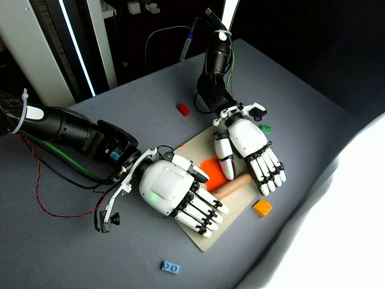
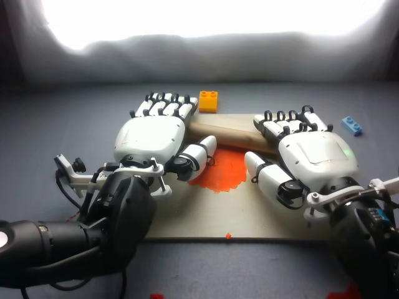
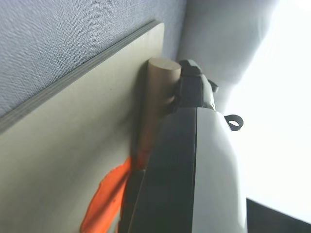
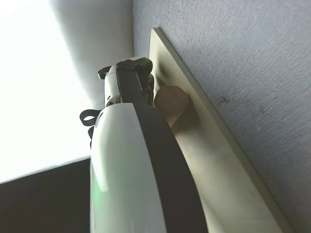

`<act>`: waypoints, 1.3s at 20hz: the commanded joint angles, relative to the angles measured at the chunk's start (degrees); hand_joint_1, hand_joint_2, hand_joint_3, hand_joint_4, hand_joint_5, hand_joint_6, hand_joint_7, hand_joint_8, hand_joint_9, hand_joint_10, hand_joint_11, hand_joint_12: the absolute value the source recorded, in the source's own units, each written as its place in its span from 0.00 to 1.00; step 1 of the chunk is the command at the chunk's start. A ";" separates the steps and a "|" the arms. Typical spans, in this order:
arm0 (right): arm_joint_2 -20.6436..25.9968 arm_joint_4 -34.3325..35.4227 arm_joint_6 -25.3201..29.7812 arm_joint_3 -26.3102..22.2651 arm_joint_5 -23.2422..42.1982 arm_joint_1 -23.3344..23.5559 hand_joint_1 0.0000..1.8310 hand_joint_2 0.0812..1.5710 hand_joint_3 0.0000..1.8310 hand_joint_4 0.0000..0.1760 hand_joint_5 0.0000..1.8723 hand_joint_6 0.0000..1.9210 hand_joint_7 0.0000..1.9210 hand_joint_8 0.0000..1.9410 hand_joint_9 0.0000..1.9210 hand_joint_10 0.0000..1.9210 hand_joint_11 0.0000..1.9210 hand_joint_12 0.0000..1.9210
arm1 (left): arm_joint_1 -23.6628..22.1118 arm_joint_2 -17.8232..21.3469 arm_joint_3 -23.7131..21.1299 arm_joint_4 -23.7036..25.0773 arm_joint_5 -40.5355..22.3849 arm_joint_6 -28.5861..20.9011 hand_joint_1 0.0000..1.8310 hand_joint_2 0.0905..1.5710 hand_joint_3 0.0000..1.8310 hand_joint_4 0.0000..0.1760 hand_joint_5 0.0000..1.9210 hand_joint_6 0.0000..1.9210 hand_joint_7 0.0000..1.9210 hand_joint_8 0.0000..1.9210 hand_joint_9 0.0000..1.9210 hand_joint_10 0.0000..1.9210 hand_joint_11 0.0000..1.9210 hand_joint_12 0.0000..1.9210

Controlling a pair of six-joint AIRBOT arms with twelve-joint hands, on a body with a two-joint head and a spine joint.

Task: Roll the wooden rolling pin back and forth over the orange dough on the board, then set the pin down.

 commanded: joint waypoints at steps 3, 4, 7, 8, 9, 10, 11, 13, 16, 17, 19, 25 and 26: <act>0.02 -2.10 -0.82 -0.50 2.99 -0.58 0.00 0.92 0.00 0.00 0.19 0.00 0.22 0.00 0.18 0.00 0.00 0.39 | 0.61 1.06 -1.07 1.52 -3.79 0.53 0.00 0.93 0.00 0.00 0.09 0.00 0.11 0.00 0.08 0.00 0.00 0.11; 0.01 -2.10 -0.96 -0.61 3.16 -0.62 0.00 0.92 0.00 0.00 0.19 0.00 0.22 0.00 0.18 0.00 0.00 0.39 | 0.72 1.30 -1.36 1.51 -3.79 0.78 0.00 0.93 0.00 0.00 0.08 0.00 0.11 0.00 0.07 0.00 0.00 0.11; -0.07 -2.10 -1.49 -0.98 3.89 -0.66 0.00 0.92 0.00 0.00 0.18 0.00 0.22 0.00 0.18 0.00 0.00 0.39 | 0.86 1.52 -1.47 1.49 -3.79 0.87 0.00 0.94 0.00 0.00 0.09 0.00 0.11 0.00 0.07 0.00 0.00 0.10; -0.09 -2.10 -1.69 -1.12 4.24 -0.67 0.00 0.92 0.00 0.00 0.18 0.00 0.21 0.00 0.18 0.00 0.00 0.39 | 0.86 1.61 -1.53 1.47 -3.75 0.88 0.00 0.94 0.00 0.00 0.10 0.01 0.11 0.00 0.07 0.00 0.00 0.10; -0.12 -2.11 -1.89 -1.25 4.54 -0.70 0.00 0.92 0.00 0.00 0.18 0.00 0.22 0.00 0.18 0.00 0.00 0.39 | 0.84 1.79 -1.66 1.47 -3.64 1.00 0.00 0.94 0.00 0.00 0.10 0.00 0.11 0.00 0.07 0.00 0.00 0.11; -0.14 -2.11 -2.18 -1.43 4.84 -0.74 0.00 0.92 0.00 0.00 0.19 0.00 0.22 0.00 0.18 0.00 0.00 0.40 | 0.77 2.11 -2.01 1.47 -3.25 1.45 0.00 0.94 0.00 0.00 0.10 0.00 0.11 0.00 0.07 0.00 0.00 0.12; -0.15 -2.11 -2.44 -1.56 5.14 -0.79 0.00 0.92 0.00 0.00 0.19 0.00 0.22 0.00 0.19 0.00 0.00 0.41 | 0.74 2.40 -2.38 1.49 -2.77 1.85 0.00 0.94 0.00 0.00 0.10 0.00 0.11 0.00 0.07 0.00 0.00 0.12; -0.19 -2.11 -3.11 -1.89 5.80 -0.87 0.00 0.92 0.00 0.00 0.17 0.00 0.21 0.00 0.18 0.00 0.00 0.40 | 0.78 3.17 -3.38 1.47 -1.95 2.90 0.00 0.93 0.00 0.00 0.09 0.00 0.10 0.00 0.07 0.00 0.00 0.12; -0.21 -2.11 -3.78 -2.26 6.56 -0.96 0.00 0.92 0.00 0.00 0.17 0.00 0.21 0.00 0.18 0.00 0.00 0.38 | 0.87 4.07 -4.78 0.67 -1.60 4.41 0.00 0.94 0.00 0.00 0.10 0.00 0.11 0.00 0.08 0.00 0.00 0.14; -0.21 -2.11 -4.04 -2.41 6.78 -1.02 0.00 0.92 0.00 0.00 0.18 0.00 0.21 0.00 0.18 0.00 0.00 0.38 | 0.88 4.33 -5.16 0.67 -1.60 4.43 0.00 0.94 0.00 0.00 0.10 0.00 0.12 0.00 0.08 0.00 0.00 0.15; -0.21 -2.11 -4.25 -2.54 6.93 -1.11 0.00 0.92 0.00 0.00 0.18 0.00 0.21 0.00 0.18 0.00 0.00 0.40 | 0.75 4.67 -5.65 0.69 -1.60 4.62 0.00 0.94 0.00 0.00 0.09 0.00 0.10 0.00 0.05 0.00 0.00 0.12; -0.19 -2.12 -4.72 -2.59 7.39 -1.24 0.00 0.92 0.00 0.00 0.18 0.00 0.22 0.00 0.19 0.00 0.00 0.41 | 0.86 5.68 -7.50 1.45 -2.07 4.87 0.00 0.93 0.00 0.00 0.09 0.00 0.11 0.00 0.08 0.00 0.00 0.13; -0.19 -2.12 -4.84 -2.65 7.51 -1.28 0.00 0.92 0.00 0.00 0.18 0.00 0.22 0.00 0.18 0.00 0.00 0.40 | 1.10 5.89 -7.96 1.50 -2.27 4.87 0.00 0.93 0.00 0.00 0.09 0.00 0.11 0.00 0.08 0.00 0.00 0.13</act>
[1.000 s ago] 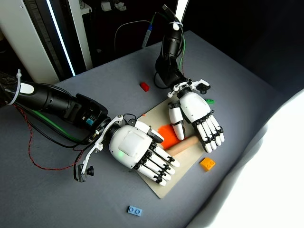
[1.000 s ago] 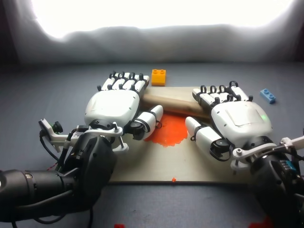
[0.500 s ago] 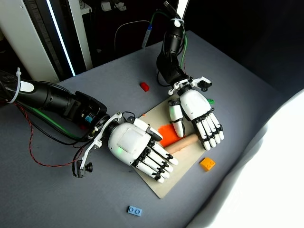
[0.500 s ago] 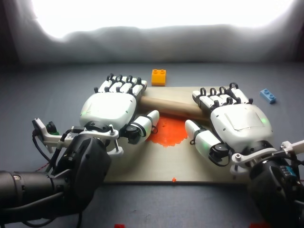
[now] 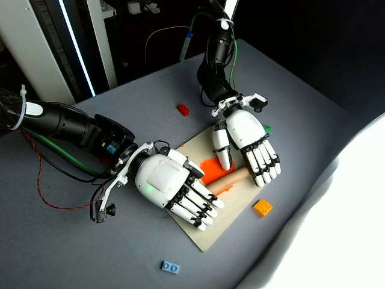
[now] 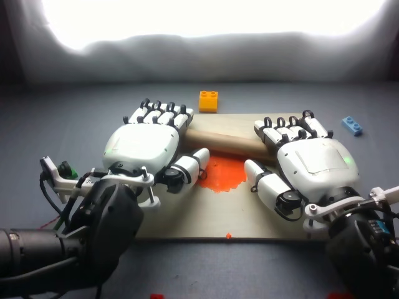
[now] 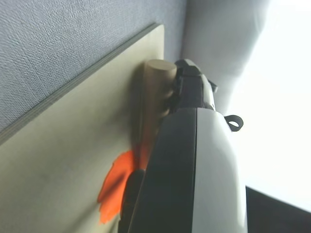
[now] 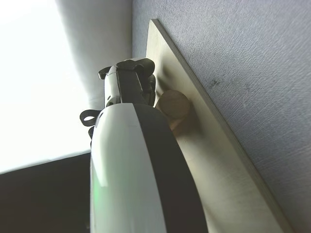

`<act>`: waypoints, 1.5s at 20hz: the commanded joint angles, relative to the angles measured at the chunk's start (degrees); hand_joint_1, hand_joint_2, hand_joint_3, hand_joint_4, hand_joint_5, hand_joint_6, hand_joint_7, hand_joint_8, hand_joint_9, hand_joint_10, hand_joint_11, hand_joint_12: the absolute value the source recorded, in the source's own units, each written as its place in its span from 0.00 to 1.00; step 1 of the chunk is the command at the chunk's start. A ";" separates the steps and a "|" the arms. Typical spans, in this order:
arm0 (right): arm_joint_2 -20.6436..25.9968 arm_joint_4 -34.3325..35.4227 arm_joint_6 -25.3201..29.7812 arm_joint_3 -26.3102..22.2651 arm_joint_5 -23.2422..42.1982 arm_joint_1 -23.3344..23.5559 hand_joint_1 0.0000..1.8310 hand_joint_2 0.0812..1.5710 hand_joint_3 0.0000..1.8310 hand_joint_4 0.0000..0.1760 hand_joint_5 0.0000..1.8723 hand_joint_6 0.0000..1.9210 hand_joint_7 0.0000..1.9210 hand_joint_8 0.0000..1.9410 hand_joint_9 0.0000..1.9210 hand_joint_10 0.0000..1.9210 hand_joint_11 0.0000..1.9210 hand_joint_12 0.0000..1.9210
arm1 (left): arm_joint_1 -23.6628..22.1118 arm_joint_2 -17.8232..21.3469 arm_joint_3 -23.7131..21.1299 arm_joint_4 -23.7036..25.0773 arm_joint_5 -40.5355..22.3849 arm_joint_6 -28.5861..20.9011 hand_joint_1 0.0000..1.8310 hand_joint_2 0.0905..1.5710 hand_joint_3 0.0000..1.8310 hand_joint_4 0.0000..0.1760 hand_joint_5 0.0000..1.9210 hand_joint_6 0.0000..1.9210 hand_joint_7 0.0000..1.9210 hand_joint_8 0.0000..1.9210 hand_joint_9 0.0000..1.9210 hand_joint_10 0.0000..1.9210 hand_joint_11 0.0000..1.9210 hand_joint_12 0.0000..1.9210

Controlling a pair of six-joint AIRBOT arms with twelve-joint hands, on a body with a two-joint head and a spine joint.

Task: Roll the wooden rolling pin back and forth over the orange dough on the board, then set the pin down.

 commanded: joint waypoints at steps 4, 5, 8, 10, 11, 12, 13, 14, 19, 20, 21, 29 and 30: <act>-0.05 -2.58 -0.87 -0.41 4.27 -0.68 0.00 0.92 0.00 0.00 0.18 0.00 0.21 0.00 0.18 0.00 0.00 0.40 | 1.49 0.65 -1.47 2.17 -6.66 -1.01 0.00 0.93 0.00 0.00 0.09 0.00 0.11 0.00 0.07 0.00 0.00 0.12; -0.05 -2.58 -0.99 -0.48 4.31 -0.72 0.00 0.92 0.00 0.00 0.18 0.00 0.22 0.00 0.18 0.00 0.00 0.40 | 1.83 0.71 -1.81 2.18 -7.09 -1.09 0.00 0.93 0.00 0.00 0.09 0.00 0.10 0.00 0.07 0.00 0.00 0.13; -0.03 -2.58 -1.33 -0.62 4.45 -0.88 0.00 0.92 0.00 0.00 0.18 0.00 0.21 0.00 0.18 0.00 0.00 0.40 | 2.78 0.77 -2.44 3.64 -9.13 -2.53 0.00 0.93 0.00 0.00 0.09 0.00 0.10 0.00 0.07 0.00 0.00 0.12; -0.02 -2.58 -1.63 -0.85 4.67 -1.01 0.00 0.92 0.00 0.00 0.18 0.00 0.22 0.00 0.18 0.00 0.00 0.39 | 3.24 0.87 -2.87 4.18 -9.99 -2.81 0.00 0.94 0.00 0.00 0.09 0.00 0.11 0.00 0.07 0.00 0.00 0.13; -0.02 -2.58 -1.86 -1.04 4.82 -1.10 0.00 0.92 0.00 0.00 0.18 0.00 0.22 0.00 0.18 0.00 0.00 0.39 | 3.54 0.93 -3.17 4.44 -10.90 -2.93 0.00 0.94 0.00 0.00 0.09 0.00 0.11 0.00 0.07 0.00 0.00 0.13; -0.02 -2.58 -2.19 -1.36 5.04 -1.21 0.00 0.92 0.00 0.00 0.19 0.00 0.22 0.00 0.18 0.00 0.00 0.39 | 3.92 1.04 -3.62 4.44 -11.78 -2.95 0.00 0.94 0.00 0.00 0.09 0.00 0.11 0.00 0.07 0.00 0.00 0.13; -0.02 -2.58 -2.40 -1.54 5.21 -1.28 0.00 0.92 0.00 0.00 0.18 0.00 0.22 0.00 0.18 0.00 0.00 0.39 | 4.11 1.11 -3.84 4.44 -11.88 -2.95 0.00 0.94 0.00 0.00 0.09 0.00 0.11 0.00 0.07 0.00 0.00 0.13; -0.03 -2.58 -2.77 -1.85 5.46 -1.36 0.00 0.92 0.00 0.00 0.17 0.00 0.21 0.00 0.18 0.00 0.00 0.38 | 4.36 1.22 -4.18 4.44 -12.03 -2.95 0.00 0.93 0.00 0.00 0.09 0.00 0.11 0.00 0.08 0.00 0.00 0.13; -0.05 -2.58 -3.78 -2.42 6.25 -1.43 0.00 0.92 0.00 0.00 0.18 0.00 0.21 0.00 0.17 0.00 0.00 0.38 | 5.67 1.85 -5.86 4.65 -13.58 -3.29 0.00 0.94 0.00 0.00 0.09 0.00 0.11 0.00 0.07 0.00 0.00 0.13; -0.06 -2.58 -4.03 -2.50 6.50 -1.44 0.00 0.93 0.00 0.00 0.17 0.00 0.20 0.00 0.17 0.00 0.00 0.35 | 5.85 1.93 -6.13 4.65 -13.61 -3.29 0.00 0.94 0.00 0.00 0.09 0.00 0.11 0.00 0.07 0.00 0.00 0.13; -0.06 -2.58 -4.32 -2.61 6.74 -1.47 0.00 0.93 0.00 0.00 0.17 0.00 0.20 0.00 0.17 0.00 0.00 0.35 | 6.07 2.01 -6.41 4.95 -13.83 -3.31 0.00 0.94 0.00 0.00 0.09 0.00 0.11 0.00 0.07 0.00 0.00 0.13; -0.05 -2.58 -6.10 -3.48 8.00 -1.91 0.00 0.92 0.00 0.00 0.17 0.00 0.20 0.00 0.17 0.00 0.00 0.38 | 8.25 2.71 -8.32 6.48 -16.47 -3.67 0.00 0.94 0.00 0.00 0.09 0.00 0.10 0.00 0.06 0.01 0.00 0.11; -0.05 -2.58 -6.29 -3.60 8.13 -1.96 0.00 0.92 0.00 0.00 0.18 0.00 0.21 0.00 0.18 0.00 0.00 0.40 | 8.41 2.76 -8.45 6.52 -16.50 -3.67 0.00 0.95 0.00 0.00 0.09 0.00 0.11 0.01 0.07 0.01 0.00 0.11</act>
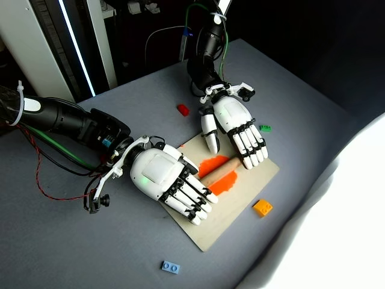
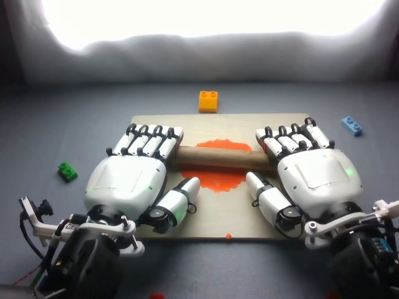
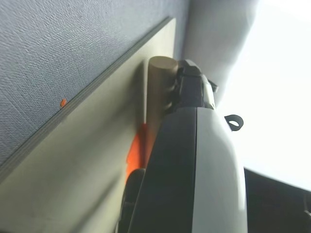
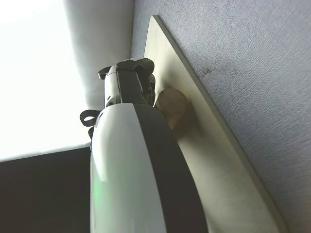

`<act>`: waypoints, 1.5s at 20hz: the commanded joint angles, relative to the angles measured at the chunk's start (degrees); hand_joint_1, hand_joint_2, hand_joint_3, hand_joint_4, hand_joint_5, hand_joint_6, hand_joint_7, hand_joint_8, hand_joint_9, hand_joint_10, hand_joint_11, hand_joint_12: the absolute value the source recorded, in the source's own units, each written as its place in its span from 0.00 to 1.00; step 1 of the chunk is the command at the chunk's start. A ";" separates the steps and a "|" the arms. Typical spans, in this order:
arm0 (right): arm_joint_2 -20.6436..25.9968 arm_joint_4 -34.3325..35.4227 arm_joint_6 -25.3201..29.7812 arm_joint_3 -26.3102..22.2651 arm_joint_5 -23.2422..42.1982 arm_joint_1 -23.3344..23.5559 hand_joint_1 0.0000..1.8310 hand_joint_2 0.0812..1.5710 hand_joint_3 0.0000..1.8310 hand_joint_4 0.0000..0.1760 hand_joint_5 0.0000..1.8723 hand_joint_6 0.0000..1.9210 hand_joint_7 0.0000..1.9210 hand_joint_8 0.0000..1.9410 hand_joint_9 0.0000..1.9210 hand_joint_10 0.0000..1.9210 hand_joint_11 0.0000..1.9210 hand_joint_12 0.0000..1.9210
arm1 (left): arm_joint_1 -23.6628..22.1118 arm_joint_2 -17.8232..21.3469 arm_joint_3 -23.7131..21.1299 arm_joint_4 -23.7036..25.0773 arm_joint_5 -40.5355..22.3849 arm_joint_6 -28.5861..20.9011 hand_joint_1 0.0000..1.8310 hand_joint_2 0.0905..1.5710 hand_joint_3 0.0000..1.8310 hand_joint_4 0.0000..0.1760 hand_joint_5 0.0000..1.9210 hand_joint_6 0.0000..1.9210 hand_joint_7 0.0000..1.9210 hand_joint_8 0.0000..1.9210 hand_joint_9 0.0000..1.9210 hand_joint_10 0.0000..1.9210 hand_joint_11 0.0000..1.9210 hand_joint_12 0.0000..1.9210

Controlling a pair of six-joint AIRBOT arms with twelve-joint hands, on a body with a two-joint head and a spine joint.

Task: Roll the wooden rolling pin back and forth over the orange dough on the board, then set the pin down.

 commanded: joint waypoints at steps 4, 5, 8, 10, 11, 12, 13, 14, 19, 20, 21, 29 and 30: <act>0.00 -2.56 -1.20 -0.99 4.55 -0.70 0.00 0.92 0.00 0.00 0.19 0.01 0.21 0.00 0.18 0.00 0.00 0.41 | 0.78 0.68 -0.68 2.34 -3.90 -0.06 0.00 0.95 0.00 0.00 0.09 0.00 0.12 0.00 0.09 0.01 0.00 0.12; 0.00 -2.56 -1.34 -1.08 4.69 -0.73 0.00 0.92 0.00 0.00 0.19 0.00 0.21 0.00 0.18 0.00 0.00 0.40 | 0.87 0.80 -0.87 2.34 -3.90 -0.06 0.00 0.95 0.00 0.00 0.10 0.00 0.12 0.00 0.09 0.00 0.00 0.13; 0.00 -2.56 -1.93 -1.57 5.39 -0.89 0.00 0.92 0.00 0.00 0.20 0.01 0.22 0.00 0.19 0.00 0.00 0.41 | 1.01 1.33 -1.58 2.52 -3.90 0.03 0.00 0.95 0.00 0.00 0.10 0.00 0.11 0.00 0.07 0.00 0.00 0.09; 0.00 -2.56 -2.46 -2.07 5.77 -1.16 0.00 0.92 0.00 0.00 0.20 0.01 0.22 0.00 0.19 0.00 0.00 0.41 | 1.05 1.67 -2.08 2.89 -3.90 0.08 0.00 0.95 0.00 0.00 0.10 0.00 0.12 0.00 0.08 0.00 0.00 0.10; 0.00 -2.56 -2.61 -2.18 5.87 -1.21 0.00 0.92 0.00 0.00 0.20 0.01 0.22 0.00 0.18 0.00 0.00 0.41 | 1.05 1.72 -2.14 3.04 -3.90 0.08 0.00 0.95 0.00 0.00 0.10 0.00 0.12 0.00 0.08 0.00 0.00 0.11; 0.01 -2.57 -2.74 -2.31 6.05 -1.28 0.00 0.92 0.00 0.00 0.20 0.00 0.22 0.00 0.18 0.00 0.00 0.40 | 1.06 1.81 -2.29 3.22 -3.90 0.07 0.00 0.95 0.00 0.00 0.10 0.00 0.12 0.00 0.08 0.00 0.00 0.11; 0.01 -2.57 -2.90 -2.45 6.28 -1.33 0.00 0.92 0.00 0.00 0.19 0.00 0.21 0.00 0.17 0.00 0.00 0.38 | 1.09 1.88 -2.43 3.34 -3.92 0.07 0.00 0.95 0.00 0.00 0.10 0.00 0.11 0.00 0.08 0.00 0.00 0.10; 0.01 -2.57 -3.13 -2.62 6.56 -1.41 0.00 0.92 0.00 0.00 0.19 0.00 0.21 0.00 0.17 0.00 0.00 0.39 | 1.18 1.96 -2.60 3.47 -4.05 0.05 0.00 0.95 0.00 0.00 0.10 0.00 0.12 0.00 0.08 0.00 0.00 0.12; 0.03 -2.58 -4.05 -3.44 7.52 -1.83 0.00 0.91 0.00 0.00 0.20 0.00 0.22 0.00 0.18 0.00 0.00 0.42 | 1.97 2.43 -3.81 3.58 -5.28 0.10 0.00 0.95 0.00 0.00 0.09 0.00 0.11 0.00 0.06 0.00 0.00 0.08; 0.03 -2.58 -4.21 -3.54 7.68 -1.88 0.00 0.91 0.00 0.00 0.19 0.00 0.22 0.00 0.18 0.00 0.00 0.42 | 2.11 2.57 -4.08 3.67 -5.37 0.12 0.00 0.95 0.00 0.00 0.10 0.00 0.11 0.00 0.07 0.00 0.00 0.09; 0.04 -2.58 -4.36 -3.64 7.86 -1.98 0.00 0.92 0.00 0.00 0.19 0.00 0.22 0.00 0.18 0.00 0.00 0.42 | 2.22 2.72 -4.36 3.68 -5.51 0.16 0.00 0.95 0.00 0.00 0.09 0.00 0.10 0.00 0.05 0.00 0.00 0.08; 0.15 -2.59 -4.71 -4.69 8.84 -2.61 0.00 0.92 0.00 0.00 0.17 0.00 0.20 0.00 0.16 0.00 0.00 0.36 | 3.39 3.39 -6.47 4.29 -7.51 0.26 0.00 0.94 0.00 0.00 0.08 0.00 0.09 0.00 0.04 0.00 0.00 0.06; 0.15 -2.59 -4.83 -4.74 8.91 -2.63 0.00 0.92 0.00 0.00 0.18 0.00 0.20 0.00 0.17 0.00 0.00 0.37 | 3.52 3.42 -6.64 4.47 -7.70 0.14 0.00 0.94 0.00 0.00 0.08 0.00 0.09 0.00 0.05 0.00 0.00 0.06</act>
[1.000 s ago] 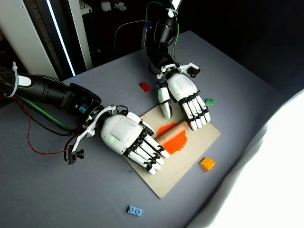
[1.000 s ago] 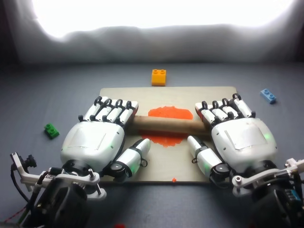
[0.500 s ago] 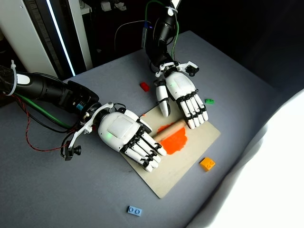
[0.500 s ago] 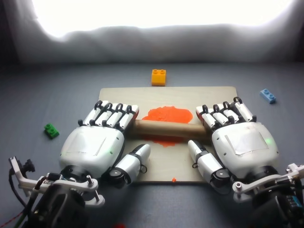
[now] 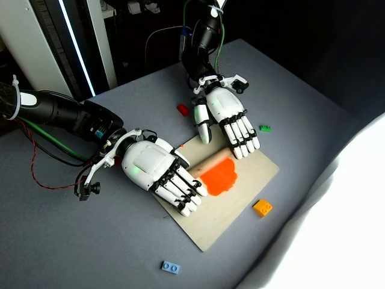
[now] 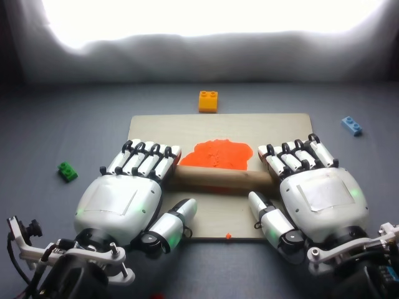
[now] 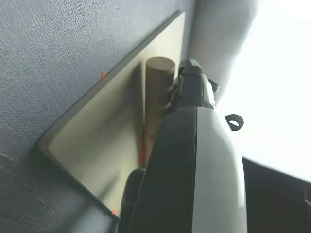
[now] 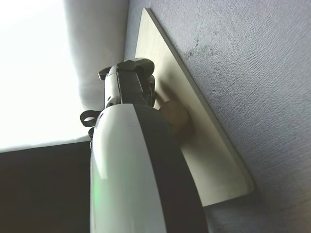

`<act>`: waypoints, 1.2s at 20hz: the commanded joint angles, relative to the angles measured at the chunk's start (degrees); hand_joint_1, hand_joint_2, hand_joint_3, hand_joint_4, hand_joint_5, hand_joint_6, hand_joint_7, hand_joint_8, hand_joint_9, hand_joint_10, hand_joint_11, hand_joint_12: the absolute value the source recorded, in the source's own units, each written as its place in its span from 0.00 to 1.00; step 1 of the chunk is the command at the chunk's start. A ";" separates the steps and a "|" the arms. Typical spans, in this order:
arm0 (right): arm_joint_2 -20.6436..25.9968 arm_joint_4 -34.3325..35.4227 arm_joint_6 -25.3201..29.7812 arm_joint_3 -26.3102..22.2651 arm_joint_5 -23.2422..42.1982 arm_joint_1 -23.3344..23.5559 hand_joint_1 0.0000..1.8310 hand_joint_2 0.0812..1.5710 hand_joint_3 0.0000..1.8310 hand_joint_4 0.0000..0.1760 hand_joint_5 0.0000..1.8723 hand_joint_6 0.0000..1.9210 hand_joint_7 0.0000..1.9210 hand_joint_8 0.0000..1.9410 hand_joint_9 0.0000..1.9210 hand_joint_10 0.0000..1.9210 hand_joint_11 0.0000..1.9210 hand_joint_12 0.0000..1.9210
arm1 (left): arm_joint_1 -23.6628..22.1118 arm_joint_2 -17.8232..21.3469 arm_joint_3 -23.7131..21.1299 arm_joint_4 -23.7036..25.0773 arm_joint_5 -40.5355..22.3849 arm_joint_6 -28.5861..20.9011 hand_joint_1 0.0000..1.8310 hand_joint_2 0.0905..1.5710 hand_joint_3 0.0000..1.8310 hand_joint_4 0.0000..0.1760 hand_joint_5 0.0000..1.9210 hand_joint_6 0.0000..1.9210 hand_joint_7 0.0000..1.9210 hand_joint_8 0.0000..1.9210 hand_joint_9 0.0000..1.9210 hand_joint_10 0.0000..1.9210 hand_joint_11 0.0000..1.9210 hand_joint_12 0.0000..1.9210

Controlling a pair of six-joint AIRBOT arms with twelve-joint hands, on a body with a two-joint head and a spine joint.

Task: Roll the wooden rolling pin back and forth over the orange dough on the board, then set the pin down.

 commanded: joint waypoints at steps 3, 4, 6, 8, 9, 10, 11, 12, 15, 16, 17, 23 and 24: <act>0.15 -2.96 -0.74 -0.25 4.50 -0.18 0.00 0.92 0.00 0.00 0.17 0.00 0.19 0.00 0.17 0.00 0.00 0.38 | 0.53 0.63 -0.47 3.19 -5.33 -0.45 0.00 0.94 0.00 0.00 0.09 0.00 0.10 0.00 0.07 0.01 0.00 0.09; 0.14 -2.99 -0.87 -0.38 4.76 -0.20 0.00 0.92 0.00 0.00 0.17 0.00 0.19 0.00 0.17 0.00 0.00 0.38 | 0.72 0.76 -0.75 3.22 -5.44 -0.48 0.00 0.94 0.00 0.00 0.09 0.00 0.11 0.00 0.07 0.01 0.00 0.11; 0.14 -2.99 -0.96 -0.55 4.92 -0.30 0.00 0.92 0.00 0.00 0.18 0.01 0.19 0.00 0.18 0.00 0.00 0.40 | 0.99 0.97 -1.20 3.22 -5.70 -0.53 0.00 0.94 0.00 0.00 0.09 0.00 0.12 0.00 0.08 0.00 0.00 0.11; 0.16 -2.99 -1.38 -0.84 5.57 -0.54 0.00 0.92 0.00 0.00 0.18 0.00 0.19 0.00 0.17 0.00 0.00 0.37 | 1.23 1.30 -1.89 3.22 -6.04 -0.53 0.00 0.94 0.00 0.00 0.08 0.00 0.10 0.00 0.07 0.00 0.00 0.08; 0.19 -2.99 -1.54 -0.87 5.78 -0.59 0.00 0.92 0.00 0.00 0.18 0.00 0.19 0.00 0.17 0.00 0.00 0.37 | 1.24 1.37 -2.02 3.22 -6.05 -0.54 0.00 0.94 0.00 0.00 0.08 0.00 0.10 0.00 0.07 0.00 0.00 0.08; 0.21 -3.00 -1.71 -0.89 6.07 -0.59 0.00 0.92 0.00 0.00 0.18 0.00 0.19 0.00 0.17 0.00 0.00 0.37 | 1.24 1.45 -2.13 3.22 -6.06 -0.54 0.00 0.94 0.00 0.00 0.08 0.00 0.10 0.00 0.07 0.00 0.00 0.08; 0.22 -3.00 -1.84 -0.90 6.46 -0.59 0.00 0.91 0.00 0.00 0.19 0.01 0.20 0.00 0.17 0.00 0.00 0.38 | 1.24 1.57 -2.29 3.23 -6.11 -0.60 0.00 0.94 0.00 0.00 0.07 0.00 0.10 0.00 0.07 0.00 0.00 0.08; 0.24 -3.00 -2.03 -0.92 6.88 -0.63 0.00 0.91 0.00 0.00 0.18 0.00 0.20 0.00 0.17 0.00 0.00 0.36 | 1.24 1.75 -2.50 3.47 -6.11 -0.63 0.00 0.94 0.00 0.00 0.08 0.00 0.11 0.00 0.07 0.00 0.00 0.09; 0.39 -3.07 -2.52 -1.28 7.24 -1.00 0.00 0.91 0.00 0.00 0.17 0.00 0.19 0.00 0.17 0.00 0.00 0.36 | 1.47 2.25 -3.26 3.71 -6.11 -0.63 0.00 0.95 0.00 0.00 0.09 0.00 0.10 0.00 0.07 0.00 0.00 0.08; 0.42 -3.25 -2.62 -1.39 7.45 -1.09 0.00 0.91 0.00 0.00 0.17 0.00 0.19 0.00 0.16 0.00 0.00 0.36 | 1.58 2.38 -3.51 3.73 -6.11 -0.69 0.00 0.95 0.00 0.00 0.09 0.00 0.10 0.00 0.07 0.00 0.00 0.07; 0.44 -3.58 -2.67 -1.51 7.73 -1.18 0.00 0.91 0.00 0.00 0.17 0.00 0.19 0.00 0.16 0.00 0.00 0.35 | 1.68 2.55 -3.79 3.87 -6.11 -0.79 0.00 0.95 0.00 0.00 0.08 0.00 0.10 0.00 0.07 0.00 0.00 0.06; 0.51 -4.09 -3.47 -2.25 9.07 -1.49 0.00 0.92 0.00 0.00 0.17 0.00 0.18 0.00 0.16 0.00 0.00 0.35 | 2.08 3.51 -5.01 4.07 -6.11 -1.12 0.00 0.94 0.00 0.00 0.09 0.00 0.11 0.00 0.07 0.00 0.00 0.10; 0.54 -4.41 -3.47 -2.29 9.40 -1.48 0.00 0.92 0.00 0.00 0.16 0.00 0.18 0.00 0.15 0.00 0.00 0.33 | 2.12 3.73 -5.16 4.08 -6.11 -1.12 0.00 0.94 0.00 0.00 0.09 0.00 0.11 0.00 0.07 0.00 0.00 0.12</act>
